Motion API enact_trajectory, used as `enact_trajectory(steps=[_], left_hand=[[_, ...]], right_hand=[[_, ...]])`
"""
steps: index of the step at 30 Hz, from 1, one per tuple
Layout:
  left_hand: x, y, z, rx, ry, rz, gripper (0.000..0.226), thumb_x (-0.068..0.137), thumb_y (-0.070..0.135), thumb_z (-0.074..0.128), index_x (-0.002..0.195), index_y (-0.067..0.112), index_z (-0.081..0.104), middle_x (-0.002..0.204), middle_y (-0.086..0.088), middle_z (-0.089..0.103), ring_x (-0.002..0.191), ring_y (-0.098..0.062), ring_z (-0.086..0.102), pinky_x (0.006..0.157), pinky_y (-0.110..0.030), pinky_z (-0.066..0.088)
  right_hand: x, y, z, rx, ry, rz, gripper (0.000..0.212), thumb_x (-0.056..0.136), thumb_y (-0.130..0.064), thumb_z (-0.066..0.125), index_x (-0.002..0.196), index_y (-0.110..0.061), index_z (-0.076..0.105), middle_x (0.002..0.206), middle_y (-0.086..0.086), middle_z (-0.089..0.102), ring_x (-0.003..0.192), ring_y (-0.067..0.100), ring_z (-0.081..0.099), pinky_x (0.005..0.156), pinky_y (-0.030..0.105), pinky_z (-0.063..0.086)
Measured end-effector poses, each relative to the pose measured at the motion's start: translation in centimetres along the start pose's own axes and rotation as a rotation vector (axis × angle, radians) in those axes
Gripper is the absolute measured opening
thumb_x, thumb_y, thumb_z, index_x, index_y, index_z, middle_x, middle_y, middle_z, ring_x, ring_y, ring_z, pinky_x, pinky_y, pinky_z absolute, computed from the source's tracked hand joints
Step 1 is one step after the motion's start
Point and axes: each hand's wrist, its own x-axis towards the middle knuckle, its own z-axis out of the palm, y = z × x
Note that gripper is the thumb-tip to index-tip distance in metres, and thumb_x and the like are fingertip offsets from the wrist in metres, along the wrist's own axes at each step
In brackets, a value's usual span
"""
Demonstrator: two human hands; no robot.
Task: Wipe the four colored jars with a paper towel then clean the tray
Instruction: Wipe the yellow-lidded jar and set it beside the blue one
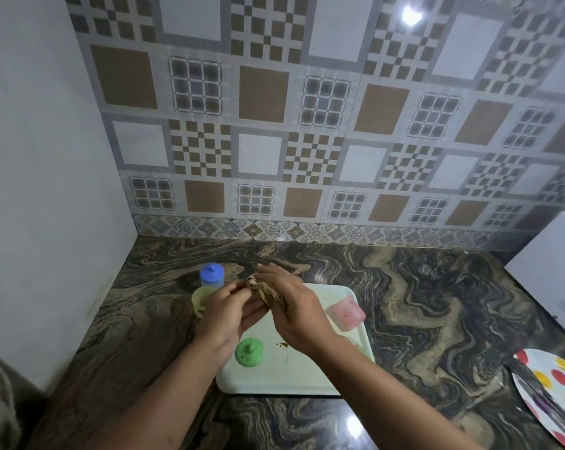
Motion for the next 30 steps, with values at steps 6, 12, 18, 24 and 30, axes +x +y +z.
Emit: enact_trajectory(steps=[6,12,18,24,30], left_hand=[[0.0,1.2,-0.5,-0.373,-0.019,-0.189,0.026,0.097,0.017,0.046,0.104,0.005,0.068,0.086,-0.011,0.071,0.070,-0.019,0.070,0.064,-0.029,0.062],[0.7,2.0,-0.7,-0.303,0.094,-0.171,0.017,0.096,0.018,0.064,0.106,0.006,0.070,0.084,-0.006,0.077,0.074,-0.013,0.071,0.061,-0.022,0.059],[1.8,4.6,-1.6,-0.487,0.136,-0.079,0.012,0.094,0.010,0.066,0.105,0.004,0.066,0.092,-0.013,0.078,0.096,-0.023,0.072,0.083,-0.038,0.063],[1.0,2.8,0.2,-0.502,0.032,-0.149,0.015,0.094,0.008,0.063,0.105,0.001,0.071,0.090,-0.014,0.078,0.076,-0.017,0.076,0.073,-0.027,0.063],[0.7,2.4,0.5,-0.635,0.095,-0.126,0.019,0.093,0.000,0.063,0.111,-0.004,0.066,0.110,-0.018,0.074,0.095,-0.021,0.076,0.080,-0.031,0.061]], right_hand=[[-0.4,1.5,0.1,-0.299,-0.076,-0.259,0.036,0.100,-0.013,0.057,0.134,-0.021,0.066,0.153,-0.007,0.058,0.156,0.020,0.034,0.123,0.065,0.024],[-1.3,1.9,0.1,-0.458,-0.089,-0.385,0.034,0.098,-0.015,0.057,0.130,-0.020,0.069,0.152,-0.010,0.058,0.157,0.025,0.033,0.120,0.079,0.007],[-2.2,1.8,-0.1,-0.141,-0.144,0.349,0.021,0.109,-0.036,0.046,0.120,-0.038,0.063,0.080,-0.005,0.080,0.084,0.011,0.079,0.102,0.052,0.056],[0.7,-0.6,0.3,-0.146,0.238,-0.116,0.038,0.097,-0.003,0.065,0.133,-0.014,0.070,0.134,0.006,0.066,0.122,0.026,0.063,0.100,0.039,0.051],[-0.4,2.7,1.2,-0.103,0.198,0.102,0.046,0.095,-0.005,0.065,0.136,-0.026,0.069,0.120,-0.002,0.061,0.100,0.022,0.067,0.080,0.048,0.058]])
